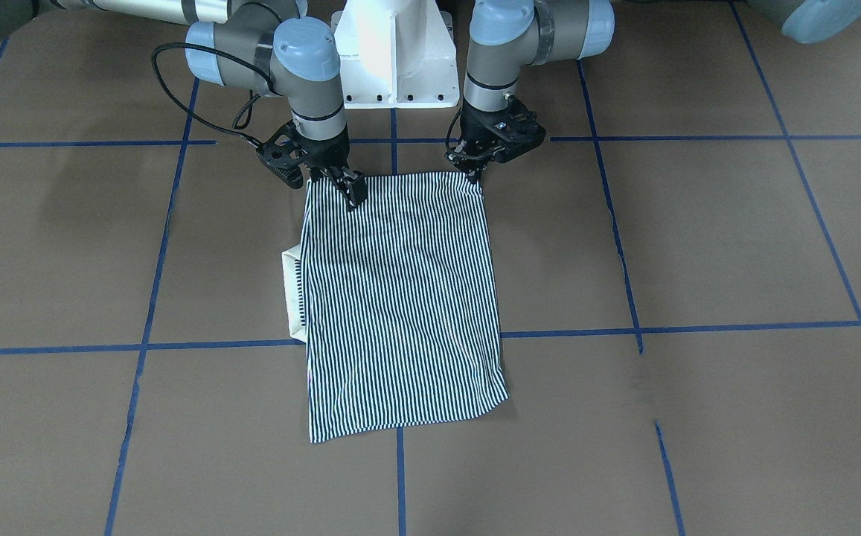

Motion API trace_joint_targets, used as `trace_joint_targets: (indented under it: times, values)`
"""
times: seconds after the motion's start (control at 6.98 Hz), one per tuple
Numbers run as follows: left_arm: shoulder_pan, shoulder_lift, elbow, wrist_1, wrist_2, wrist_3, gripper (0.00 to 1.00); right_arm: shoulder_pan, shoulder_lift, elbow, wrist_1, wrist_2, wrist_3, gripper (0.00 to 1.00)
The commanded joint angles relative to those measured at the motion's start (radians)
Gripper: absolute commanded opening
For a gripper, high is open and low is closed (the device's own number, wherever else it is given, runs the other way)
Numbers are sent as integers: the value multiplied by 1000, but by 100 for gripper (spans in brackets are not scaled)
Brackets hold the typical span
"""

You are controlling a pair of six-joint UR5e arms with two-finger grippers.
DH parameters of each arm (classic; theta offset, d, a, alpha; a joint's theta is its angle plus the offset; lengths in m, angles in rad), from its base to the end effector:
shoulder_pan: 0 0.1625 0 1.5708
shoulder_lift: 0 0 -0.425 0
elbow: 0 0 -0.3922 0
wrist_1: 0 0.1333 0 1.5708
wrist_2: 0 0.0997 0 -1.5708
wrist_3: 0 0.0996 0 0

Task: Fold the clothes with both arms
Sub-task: 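Move the right gripper down to the shirt's near edge beside the left gripper, then grasp the shirt's near edge with both grippers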

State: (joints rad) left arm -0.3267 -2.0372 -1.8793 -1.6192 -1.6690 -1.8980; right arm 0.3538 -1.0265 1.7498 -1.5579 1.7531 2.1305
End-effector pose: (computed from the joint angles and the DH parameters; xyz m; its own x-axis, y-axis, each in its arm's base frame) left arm 0.5398 -0.3133 0.2620 0.5289 -0.5169 -0.6731 0.4449 0.8443 -0.2988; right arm -0.5733 -0.3346 0.2721 0.4688 0.7298 0.4977 -0.5610 0.6812 -0.4703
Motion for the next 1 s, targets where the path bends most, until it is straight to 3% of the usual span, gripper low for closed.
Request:
trace_joint_targets:
  times: [0.0, 0.86]
  values:
    - [0, 0, 0, -1, 0, 1, 0, -4, 15, -4, -54, 5, 14, 100]
    - [-3, 0, 0, -1, 2, 1, 0, -22, 13, -12, -70, 0, 14, 95]
